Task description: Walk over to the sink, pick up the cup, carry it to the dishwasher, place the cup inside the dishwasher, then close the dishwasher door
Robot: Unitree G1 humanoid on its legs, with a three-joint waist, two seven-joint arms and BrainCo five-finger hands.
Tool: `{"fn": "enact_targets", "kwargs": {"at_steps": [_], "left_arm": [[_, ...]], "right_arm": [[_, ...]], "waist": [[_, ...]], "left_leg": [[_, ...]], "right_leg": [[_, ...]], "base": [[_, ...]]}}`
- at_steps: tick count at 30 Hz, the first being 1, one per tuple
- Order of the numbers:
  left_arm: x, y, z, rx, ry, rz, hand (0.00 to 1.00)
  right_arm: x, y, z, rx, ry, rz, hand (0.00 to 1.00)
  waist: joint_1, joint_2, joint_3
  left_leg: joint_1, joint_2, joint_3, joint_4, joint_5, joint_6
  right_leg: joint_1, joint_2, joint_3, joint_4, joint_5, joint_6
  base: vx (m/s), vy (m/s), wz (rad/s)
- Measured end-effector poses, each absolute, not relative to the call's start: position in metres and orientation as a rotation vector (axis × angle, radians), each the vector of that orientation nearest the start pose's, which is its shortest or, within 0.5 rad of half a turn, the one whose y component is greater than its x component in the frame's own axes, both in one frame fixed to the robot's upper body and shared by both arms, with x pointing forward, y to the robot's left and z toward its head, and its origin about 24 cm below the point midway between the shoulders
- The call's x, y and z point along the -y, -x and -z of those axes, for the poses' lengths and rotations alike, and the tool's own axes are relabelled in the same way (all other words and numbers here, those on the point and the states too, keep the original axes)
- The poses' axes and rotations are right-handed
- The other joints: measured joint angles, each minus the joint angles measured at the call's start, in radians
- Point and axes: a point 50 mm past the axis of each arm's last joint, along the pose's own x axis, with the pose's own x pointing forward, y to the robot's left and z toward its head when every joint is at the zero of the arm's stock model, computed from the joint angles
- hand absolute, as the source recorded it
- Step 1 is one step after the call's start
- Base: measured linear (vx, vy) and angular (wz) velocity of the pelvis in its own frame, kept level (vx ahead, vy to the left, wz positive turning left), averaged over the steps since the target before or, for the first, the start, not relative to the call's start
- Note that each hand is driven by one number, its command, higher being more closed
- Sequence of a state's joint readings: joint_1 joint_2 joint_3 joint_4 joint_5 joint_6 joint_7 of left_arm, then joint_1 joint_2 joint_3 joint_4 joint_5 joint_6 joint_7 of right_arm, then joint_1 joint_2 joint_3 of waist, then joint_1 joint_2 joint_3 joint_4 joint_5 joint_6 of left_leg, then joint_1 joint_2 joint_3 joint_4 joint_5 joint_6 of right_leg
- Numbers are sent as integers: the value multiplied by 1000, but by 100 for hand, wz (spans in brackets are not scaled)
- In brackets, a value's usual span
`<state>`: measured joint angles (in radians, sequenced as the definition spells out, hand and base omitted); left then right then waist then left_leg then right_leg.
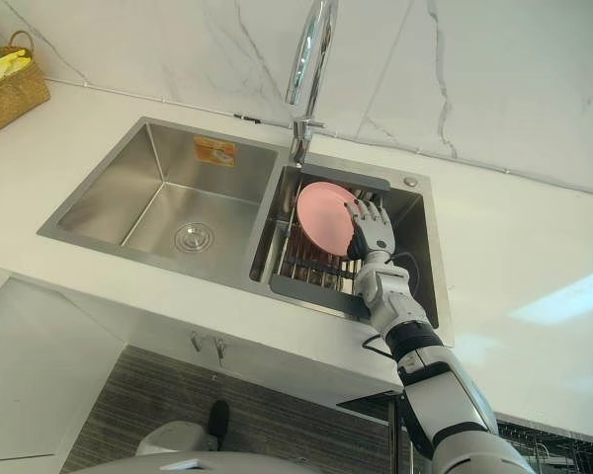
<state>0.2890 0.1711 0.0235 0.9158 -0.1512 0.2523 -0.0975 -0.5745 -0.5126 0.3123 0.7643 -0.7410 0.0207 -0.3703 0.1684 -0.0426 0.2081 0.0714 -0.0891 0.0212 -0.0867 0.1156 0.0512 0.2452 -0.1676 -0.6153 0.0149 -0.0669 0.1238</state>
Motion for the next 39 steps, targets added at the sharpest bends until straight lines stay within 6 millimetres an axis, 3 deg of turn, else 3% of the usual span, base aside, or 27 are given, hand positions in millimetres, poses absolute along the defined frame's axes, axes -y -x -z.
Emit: {"fn": "enact_targets", "kwargs": {"at_steps": [9,21,27,39], "left_arm": [[-212,-16,166,-1414,107,-160,0],[-211,-17,166,-1415,85,-144,0],[-212,-17,166,-1418,78,-140,0],[-210,-18,166,-1416,80,-139,0]], "right_arm": [[231,-350,-64,8,1307,167,0],[203,-354,-55,-59,929,-37,0],[192,-354,-51,-69,900,-67,0],[189,-355,-61,18,1054,211,0]], "waist": [[4,15,7],[21,20,10],[16,21,11],[18,25,14]], "left_leg": [[-2,1,-17,0,5,0],[-6,0,-23,0,6,0],[13,4,-14,0,0,-9],[13,7,0,0,-3,-11]], "right_leg": [[2,3,-6,0,-3,-4],[5,2,-17,5,-3,-3],[16,3,-9,7,-7,-4],[15,3,-1,6,-12,-3]], "base": [[-12,-20,5],[3,-31,2],[-20,-33,-6],[-6,-8,-3]]}}
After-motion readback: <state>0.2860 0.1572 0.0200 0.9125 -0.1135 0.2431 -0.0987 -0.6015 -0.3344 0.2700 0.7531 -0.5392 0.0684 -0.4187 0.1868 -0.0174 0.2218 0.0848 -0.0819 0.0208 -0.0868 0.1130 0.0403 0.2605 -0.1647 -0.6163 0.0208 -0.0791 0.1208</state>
